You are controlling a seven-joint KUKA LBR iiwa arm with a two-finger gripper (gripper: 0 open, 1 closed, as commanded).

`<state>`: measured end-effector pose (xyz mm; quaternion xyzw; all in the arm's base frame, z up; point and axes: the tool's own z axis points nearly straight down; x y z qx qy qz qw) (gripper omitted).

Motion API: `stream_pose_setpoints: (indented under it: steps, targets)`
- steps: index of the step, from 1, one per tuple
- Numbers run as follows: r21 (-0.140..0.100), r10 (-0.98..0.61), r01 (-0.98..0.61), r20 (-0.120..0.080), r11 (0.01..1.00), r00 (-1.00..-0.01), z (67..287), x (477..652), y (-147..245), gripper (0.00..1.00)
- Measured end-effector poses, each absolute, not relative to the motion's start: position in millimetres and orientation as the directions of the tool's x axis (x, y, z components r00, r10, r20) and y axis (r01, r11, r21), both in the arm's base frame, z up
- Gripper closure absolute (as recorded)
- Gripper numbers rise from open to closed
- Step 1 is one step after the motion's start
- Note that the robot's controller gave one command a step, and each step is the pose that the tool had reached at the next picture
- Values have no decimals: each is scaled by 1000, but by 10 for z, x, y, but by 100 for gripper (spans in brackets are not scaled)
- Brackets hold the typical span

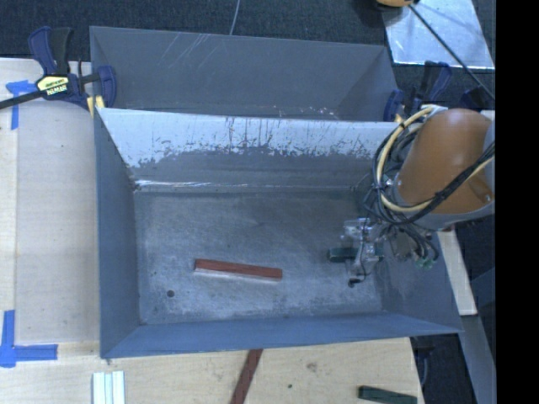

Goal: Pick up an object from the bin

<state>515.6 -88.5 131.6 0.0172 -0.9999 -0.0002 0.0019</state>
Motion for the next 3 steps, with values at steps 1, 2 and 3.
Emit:
stream_pose_setpoints:
  steps: [1,2,3]
  targets:
    - [-1,-34,-34,-5,999,-999,1876,5229,-891,100]
    - [-1,-24,-24,-4,1000,-1000,2631,5108,-890,100]
    - [-1,-24,-24,-4,1000,-1000,2631,5108,-890,100]
